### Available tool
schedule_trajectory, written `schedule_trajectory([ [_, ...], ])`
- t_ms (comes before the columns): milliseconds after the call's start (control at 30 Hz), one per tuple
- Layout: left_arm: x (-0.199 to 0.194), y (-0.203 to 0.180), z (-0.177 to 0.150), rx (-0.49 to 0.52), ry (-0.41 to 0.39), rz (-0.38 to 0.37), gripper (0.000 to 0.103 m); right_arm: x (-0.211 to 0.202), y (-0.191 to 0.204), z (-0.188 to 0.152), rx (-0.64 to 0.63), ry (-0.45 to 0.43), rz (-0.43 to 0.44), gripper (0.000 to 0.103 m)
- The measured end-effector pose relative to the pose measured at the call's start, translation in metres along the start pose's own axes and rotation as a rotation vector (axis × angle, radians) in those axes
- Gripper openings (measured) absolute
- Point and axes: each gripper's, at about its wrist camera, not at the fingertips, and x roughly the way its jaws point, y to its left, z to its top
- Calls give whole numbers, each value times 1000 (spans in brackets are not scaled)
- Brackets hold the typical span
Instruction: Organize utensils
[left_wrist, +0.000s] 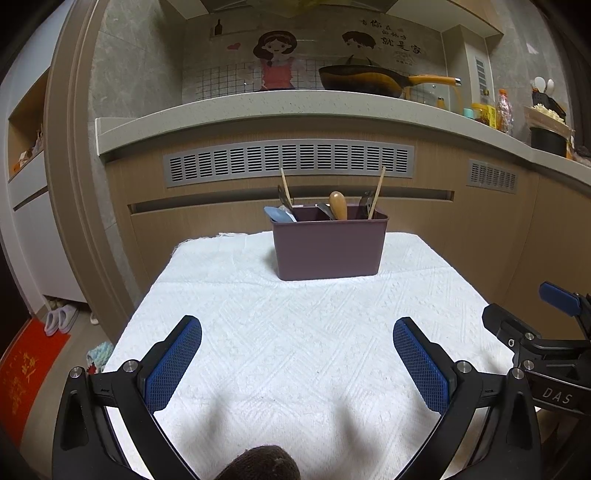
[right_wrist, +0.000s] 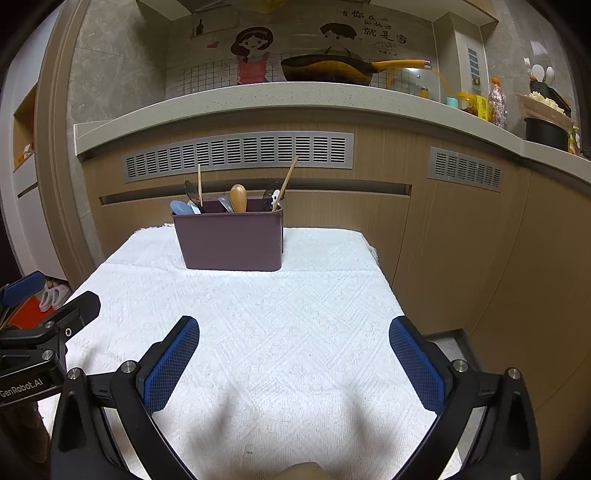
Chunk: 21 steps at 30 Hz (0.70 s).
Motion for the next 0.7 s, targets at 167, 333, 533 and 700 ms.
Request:
schedule_trajectory([
  [167,0,0,0,1,0,0,103,0,-1,0,-3,0,2,102],
  [333,0,1,0,-1,3,0,103,-1,-1,0,-5,-4,3,102],
  [533,0,2,0,-3,4,1,103,-1,-1,0,-5,-4,3,102],
  [700,1,3,-1,-3,4,0,103,0,-2,0,-5,0,4,102],
])
